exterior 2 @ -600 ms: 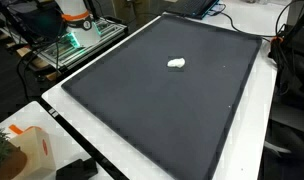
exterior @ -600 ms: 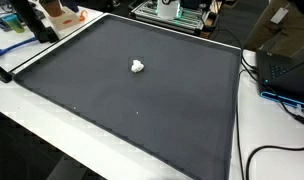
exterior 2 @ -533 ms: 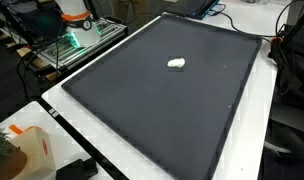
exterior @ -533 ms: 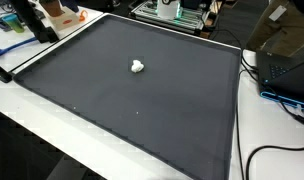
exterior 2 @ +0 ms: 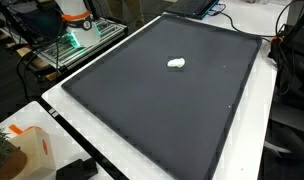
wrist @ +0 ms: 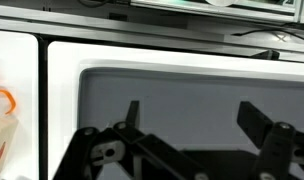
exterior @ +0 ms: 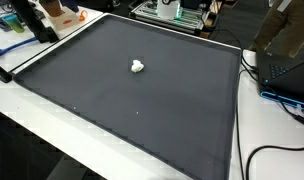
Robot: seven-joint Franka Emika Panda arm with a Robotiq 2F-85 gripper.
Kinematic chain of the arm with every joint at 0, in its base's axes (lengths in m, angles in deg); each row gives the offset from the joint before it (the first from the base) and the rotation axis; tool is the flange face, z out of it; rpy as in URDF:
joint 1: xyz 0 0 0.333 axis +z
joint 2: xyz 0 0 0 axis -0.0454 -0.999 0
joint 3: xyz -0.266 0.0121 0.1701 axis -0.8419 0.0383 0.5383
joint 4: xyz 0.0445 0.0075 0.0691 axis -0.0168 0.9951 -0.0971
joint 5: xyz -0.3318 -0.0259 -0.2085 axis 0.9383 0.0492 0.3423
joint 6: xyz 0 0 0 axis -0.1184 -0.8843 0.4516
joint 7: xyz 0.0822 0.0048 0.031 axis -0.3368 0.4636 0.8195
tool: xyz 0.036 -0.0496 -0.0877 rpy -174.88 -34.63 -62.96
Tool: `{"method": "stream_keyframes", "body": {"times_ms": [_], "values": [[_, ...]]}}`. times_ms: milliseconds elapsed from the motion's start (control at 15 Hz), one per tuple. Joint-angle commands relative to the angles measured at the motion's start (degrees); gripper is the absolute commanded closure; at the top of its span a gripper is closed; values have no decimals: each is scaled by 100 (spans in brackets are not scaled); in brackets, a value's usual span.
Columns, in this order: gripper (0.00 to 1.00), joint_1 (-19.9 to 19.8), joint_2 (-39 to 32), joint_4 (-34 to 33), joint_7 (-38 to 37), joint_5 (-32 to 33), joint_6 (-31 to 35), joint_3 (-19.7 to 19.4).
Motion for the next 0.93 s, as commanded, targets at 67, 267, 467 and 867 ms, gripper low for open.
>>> {"method": "stream_keyframes", "body": {"times_ms": [67, 267, 467, 867], "values": [[0, -50, -13, -11, 23, -25, -11, 46], [0, -13, 138, 248, -184, -178, 262, 131], [0, -31, 619, 943, -998, -591, 897, 534], [0, 221, 870, 1538, -2833, -1135, 2812, 1727]]}}
